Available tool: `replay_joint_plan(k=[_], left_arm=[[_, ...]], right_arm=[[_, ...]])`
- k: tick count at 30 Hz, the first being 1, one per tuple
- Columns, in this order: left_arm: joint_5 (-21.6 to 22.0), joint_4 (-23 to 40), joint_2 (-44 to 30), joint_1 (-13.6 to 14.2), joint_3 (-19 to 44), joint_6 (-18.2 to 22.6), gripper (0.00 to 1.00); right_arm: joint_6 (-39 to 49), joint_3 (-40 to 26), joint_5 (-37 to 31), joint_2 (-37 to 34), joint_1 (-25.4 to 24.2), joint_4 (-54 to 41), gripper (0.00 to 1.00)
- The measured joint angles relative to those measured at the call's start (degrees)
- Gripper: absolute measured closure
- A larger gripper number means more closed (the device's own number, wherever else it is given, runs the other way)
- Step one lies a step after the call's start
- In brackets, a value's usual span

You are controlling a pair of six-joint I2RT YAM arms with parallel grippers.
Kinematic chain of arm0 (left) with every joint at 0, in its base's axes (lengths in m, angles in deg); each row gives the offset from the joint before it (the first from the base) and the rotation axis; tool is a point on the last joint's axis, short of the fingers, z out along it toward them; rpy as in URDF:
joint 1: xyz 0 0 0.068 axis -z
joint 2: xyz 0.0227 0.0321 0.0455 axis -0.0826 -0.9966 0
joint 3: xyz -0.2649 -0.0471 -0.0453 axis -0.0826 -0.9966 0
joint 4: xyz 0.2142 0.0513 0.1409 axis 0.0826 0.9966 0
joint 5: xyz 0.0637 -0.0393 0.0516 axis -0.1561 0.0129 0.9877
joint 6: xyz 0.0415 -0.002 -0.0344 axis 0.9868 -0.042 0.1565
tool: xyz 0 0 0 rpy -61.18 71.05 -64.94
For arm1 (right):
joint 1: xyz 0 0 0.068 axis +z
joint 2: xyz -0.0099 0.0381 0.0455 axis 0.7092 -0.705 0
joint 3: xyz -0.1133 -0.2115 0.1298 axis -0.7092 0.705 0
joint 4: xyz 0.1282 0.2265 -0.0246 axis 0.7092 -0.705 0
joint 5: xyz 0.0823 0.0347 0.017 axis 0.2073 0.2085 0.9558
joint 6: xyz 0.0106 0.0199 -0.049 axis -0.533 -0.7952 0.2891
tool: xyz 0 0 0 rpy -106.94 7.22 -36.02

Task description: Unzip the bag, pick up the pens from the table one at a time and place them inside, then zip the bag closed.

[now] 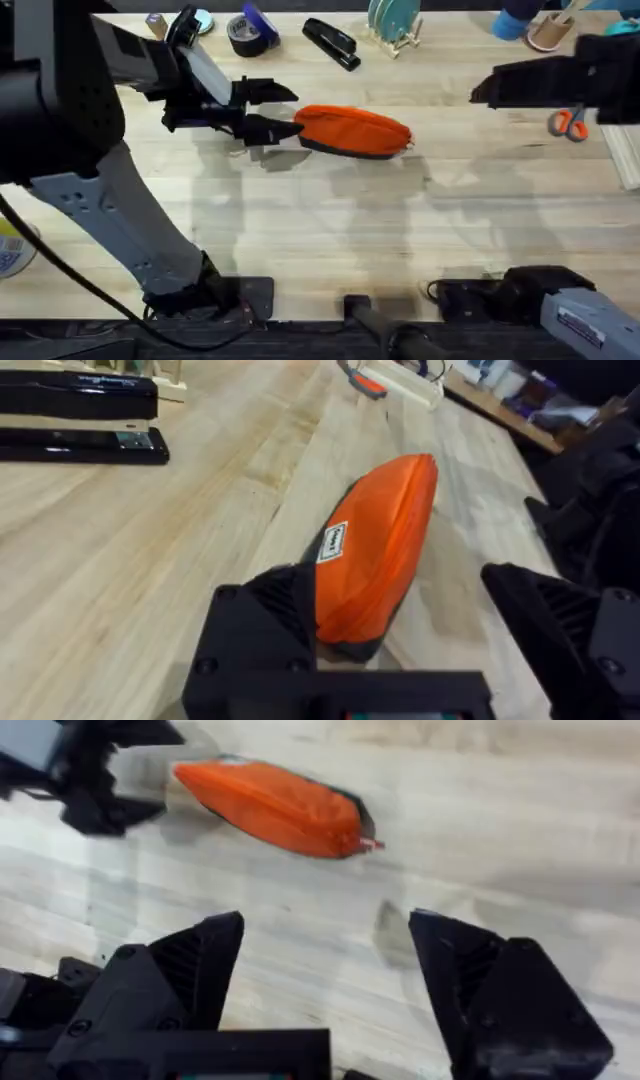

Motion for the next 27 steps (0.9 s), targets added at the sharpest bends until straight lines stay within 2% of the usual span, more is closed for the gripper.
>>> replay_joint_plan(k=[5,9,14,17,19,22,24,27], left_arm=[[-0.3,7.4,0.0,0.0,0.7,0.3,0.003],[0.3,13.1,0.5,0.0,3.4,2.6,0.004],[3.7,16.4,5.3,0.0,6.8,3.8,0.003],[6.4,16.6,9.2,0.0,8.7,2.7,0.003],[8.7,16.6,11.8,0.0,10.0,0.5,0.003],[13.1,15.8,15.1,0.0,11.6,-5.1,0.003],[16.8,14.1,17.5,0.0,11.9,-10.4,0.003],[24.4,11.5,21.9,0.0,11.9,-20.5,0.004]], right_arm=[[0.4,-0.3,-0.4,2.9,0.0,-0.2,0.006],[0.7,-0.3,-1.0,3.1,0.0,-0.2,0.006],[1.6,-0.3,-1.4,3.1,0.0,-0.2,0.006],[2.4,-0.3,-1.5,3.1,0.0,-0.2,0.006],[2.6,-0.3,-1.5,3.1,0.0,-0.2,0.005],[3.0,-0.3,-1.6,3.1,0.0,-0.2,0.006],[3.1,-0.3,-1.6,3.1,0.0,0.0,0.006],[4.2,-0.3,-1.6,3.1,0.0,0.1,0.006]])
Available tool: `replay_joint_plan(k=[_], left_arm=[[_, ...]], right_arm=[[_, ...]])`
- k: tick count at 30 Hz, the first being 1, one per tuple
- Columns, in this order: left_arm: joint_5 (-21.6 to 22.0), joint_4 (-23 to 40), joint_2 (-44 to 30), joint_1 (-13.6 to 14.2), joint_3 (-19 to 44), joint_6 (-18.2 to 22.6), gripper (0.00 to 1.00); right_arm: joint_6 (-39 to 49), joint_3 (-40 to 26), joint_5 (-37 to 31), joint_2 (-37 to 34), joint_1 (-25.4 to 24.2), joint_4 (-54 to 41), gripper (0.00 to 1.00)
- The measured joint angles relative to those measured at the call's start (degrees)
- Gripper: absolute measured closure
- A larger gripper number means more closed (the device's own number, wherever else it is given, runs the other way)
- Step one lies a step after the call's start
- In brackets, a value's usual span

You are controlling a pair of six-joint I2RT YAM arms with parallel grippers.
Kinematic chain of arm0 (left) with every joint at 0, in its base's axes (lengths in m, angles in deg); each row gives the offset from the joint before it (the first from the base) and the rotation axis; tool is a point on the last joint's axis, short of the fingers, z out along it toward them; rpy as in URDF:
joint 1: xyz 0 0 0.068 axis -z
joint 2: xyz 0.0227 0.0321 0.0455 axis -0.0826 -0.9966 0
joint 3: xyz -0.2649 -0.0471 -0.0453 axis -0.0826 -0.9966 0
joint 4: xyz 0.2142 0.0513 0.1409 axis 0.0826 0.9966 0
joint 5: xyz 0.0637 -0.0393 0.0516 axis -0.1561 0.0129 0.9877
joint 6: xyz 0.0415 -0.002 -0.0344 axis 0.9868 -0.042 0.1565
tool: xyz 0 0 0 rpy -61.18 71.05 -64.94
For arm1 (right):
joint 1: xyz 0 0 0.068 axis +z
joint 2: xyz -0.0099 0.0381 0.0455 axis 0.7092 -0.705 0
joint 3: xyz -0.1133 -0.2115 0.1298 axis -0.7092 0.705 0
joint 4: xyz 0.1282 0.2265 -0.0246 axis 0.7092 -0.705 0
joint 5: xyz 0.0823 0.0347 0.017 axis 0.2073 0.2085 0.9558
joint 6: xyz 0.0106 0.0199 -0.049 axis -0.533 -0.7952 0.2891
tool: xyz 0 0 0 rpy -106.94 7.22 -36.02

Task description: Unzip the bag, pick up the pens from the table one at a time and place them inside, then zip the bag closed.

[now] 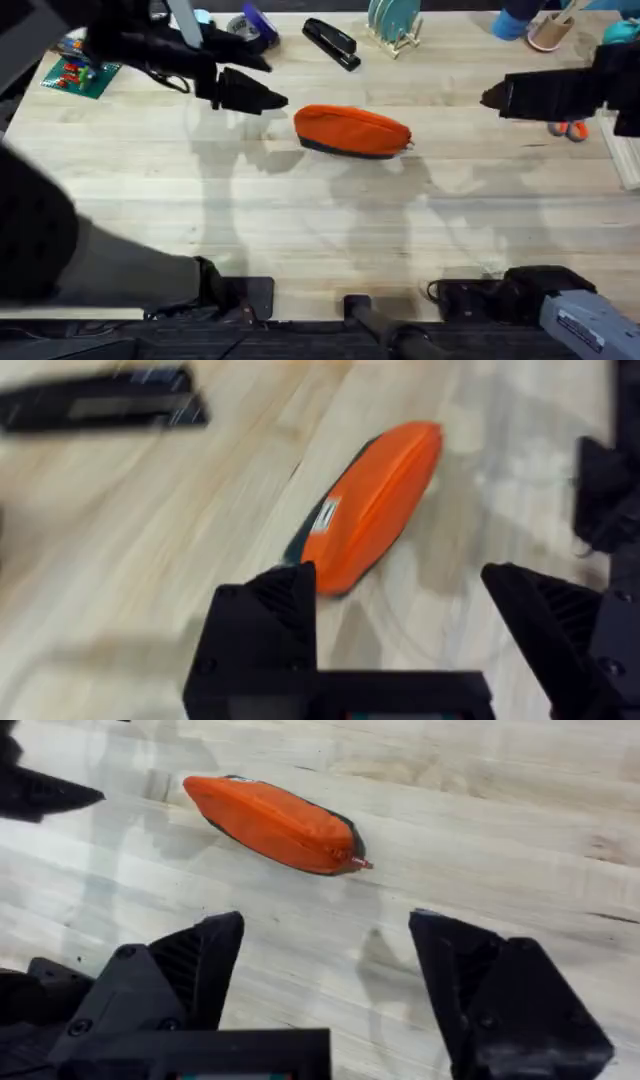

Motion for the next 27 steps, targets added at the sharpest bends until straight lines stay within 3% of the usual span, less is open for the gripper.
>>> replay_joint_plan(k=[4,9,14,21,27], left_arm=[[9.8,0.0,6.1,0.0,0.0,-13.4,0.004],[19.7,2.7,13.9,0.7,0.0,-25.2,0.004],[30.3,6.0,21.5,5.7,0.0,-34.4,0.004],[37.9,8.5,28.8,13.8,0.0,-42.3,0.004],[40.8,8.6,32.0,15.3,0.0,-45.0,0.004]], right_arm=[[0.8,0.0,0.0,0.0,0.0,0.1,0.006],[1.3,0.0,0.0,0.0,0.0,-0.1,0.006],[1.3,0.0,0.0,0.0,0.0,-1.0,0.007],[1.4,0.0,0.0,0.0,0.0,-5.1,0.005],[1.4,0.0,0.0,0.0,0.0,-6.6,0.006]])
